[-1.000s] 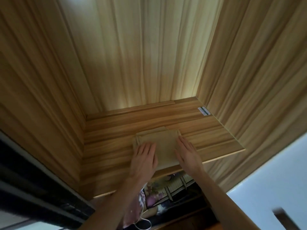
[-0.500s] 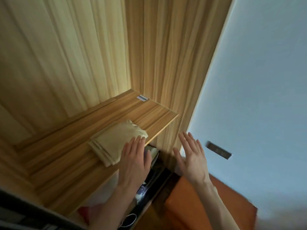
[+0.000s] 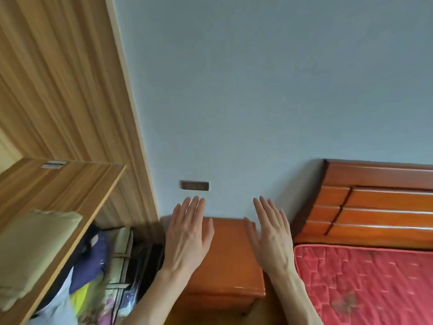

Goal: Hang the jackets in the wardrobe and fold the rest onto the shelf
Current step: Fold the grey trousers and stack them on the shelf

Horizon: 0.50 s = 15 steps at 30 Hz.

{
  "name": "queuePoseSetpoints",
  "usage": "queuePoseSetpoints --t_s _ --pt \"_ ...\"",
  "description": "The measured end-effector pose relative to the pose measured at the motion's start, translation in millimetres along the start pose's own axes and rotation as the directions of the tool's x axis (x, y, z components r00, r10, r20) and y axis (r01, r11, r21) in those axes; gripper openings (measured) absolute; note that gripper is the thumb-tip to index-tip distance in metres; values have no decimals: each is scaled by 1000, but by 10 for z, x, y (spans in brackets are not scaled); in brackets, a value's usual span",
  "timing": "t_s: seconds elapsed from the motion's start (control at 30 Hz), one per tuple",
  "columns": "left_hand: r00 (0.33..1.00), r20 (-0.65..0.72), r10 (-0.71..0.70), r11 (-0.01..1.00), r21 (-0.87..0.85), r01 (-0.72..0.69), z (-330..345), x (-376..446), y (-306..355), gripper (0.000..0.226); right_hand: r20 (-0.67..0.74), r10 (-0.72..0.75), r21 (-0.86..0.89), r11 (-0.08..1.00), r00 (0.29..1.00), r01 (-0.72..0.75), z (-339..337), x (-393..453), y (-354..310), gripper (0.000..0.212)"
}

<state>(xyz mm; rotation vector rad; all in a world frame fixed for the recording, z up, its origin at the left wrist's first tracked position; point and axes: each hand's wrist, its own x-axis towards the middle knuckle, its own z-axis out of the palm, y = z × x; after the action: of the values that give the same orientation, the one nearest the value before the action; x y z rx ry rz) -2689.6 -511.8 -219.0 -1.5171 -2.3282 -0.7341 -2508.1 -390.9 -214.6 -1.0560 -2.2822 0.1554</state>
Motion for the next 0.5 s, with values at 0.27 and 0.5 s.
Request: queuePoseSetpoints --t_s 0.27,0.5 --pt "963 86 257 962 -118 -246 355 -80 1609 53 -104 264 -100 956 959 -275 -995 -819 1270 57" --pt "879 131 458 875 -239 -421 649 -515 3069 56 -171 525 -114 830 834 -546 -1816 -1926 2111 56"
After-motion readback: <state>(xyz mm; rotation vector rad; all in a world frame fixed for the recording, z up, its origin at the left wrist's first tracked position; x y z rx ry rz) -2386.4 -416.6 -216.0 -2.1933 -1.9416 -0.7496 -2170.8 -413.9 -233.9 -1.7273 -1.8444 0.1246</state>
